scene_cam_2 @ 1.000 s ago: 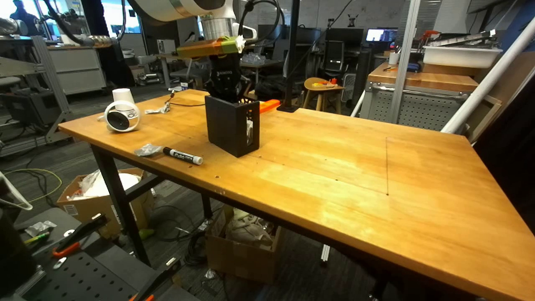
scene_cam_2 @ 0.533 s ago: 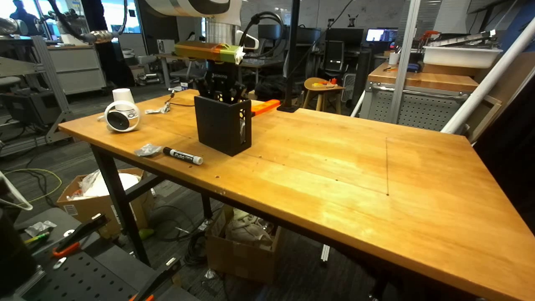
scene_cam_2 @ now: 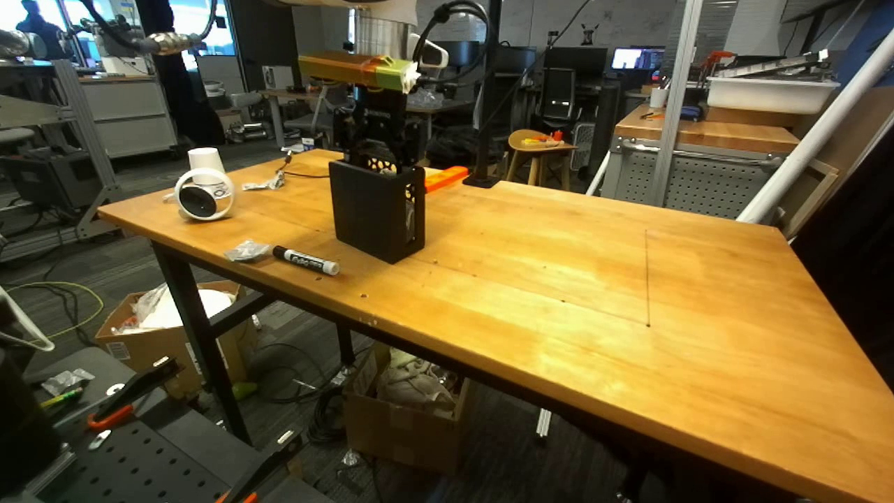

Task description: Put the white towel in the black box

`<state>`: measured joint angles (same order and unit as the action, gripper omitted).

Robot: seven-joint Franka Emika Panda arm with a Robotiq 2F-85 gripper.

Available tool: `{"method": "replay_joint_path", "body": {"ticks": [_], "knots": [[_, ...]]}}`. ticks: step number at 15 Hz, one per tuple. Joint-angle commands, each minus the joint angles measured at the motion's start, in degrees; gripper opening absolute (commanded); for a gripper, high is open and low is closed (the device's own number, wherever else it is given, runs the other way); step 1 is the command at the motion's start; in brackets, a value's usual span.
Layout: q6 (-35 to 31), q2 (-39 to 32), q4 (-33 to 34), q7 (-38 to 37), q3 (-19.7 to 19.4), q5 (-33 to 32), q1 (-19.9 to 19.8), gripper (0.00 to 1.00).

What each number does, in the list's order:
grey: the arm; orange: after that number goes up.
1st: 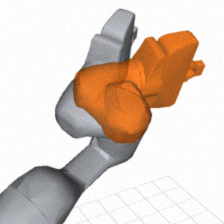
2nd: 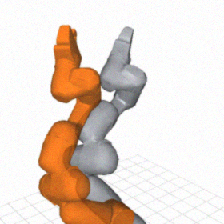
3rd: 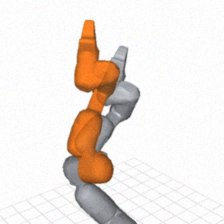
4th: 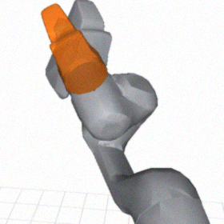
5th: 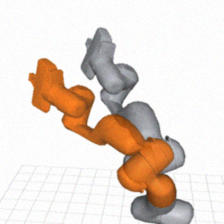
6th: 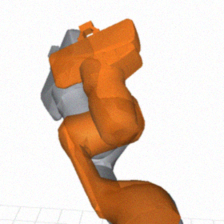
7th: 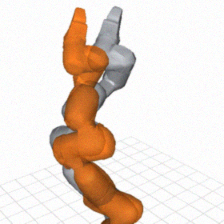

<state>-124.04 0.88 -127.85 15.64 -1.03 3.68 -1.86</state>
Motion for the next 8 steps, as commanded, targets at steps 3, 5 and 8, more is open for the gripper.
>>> {"method": "replay_joint_path", "body": {"ticks": [3,5,8], "knots": [[1.88,7.1,-0.42,-0.29,-1.05,0.64,-0.14,1.0],[2.02,8.44,-0.67,-0.79,-1.09,0.39,0.04,0.88],[1.61,9.66,-1.24,-1.44,-0.95,0.03,0.25,0.61]]}}
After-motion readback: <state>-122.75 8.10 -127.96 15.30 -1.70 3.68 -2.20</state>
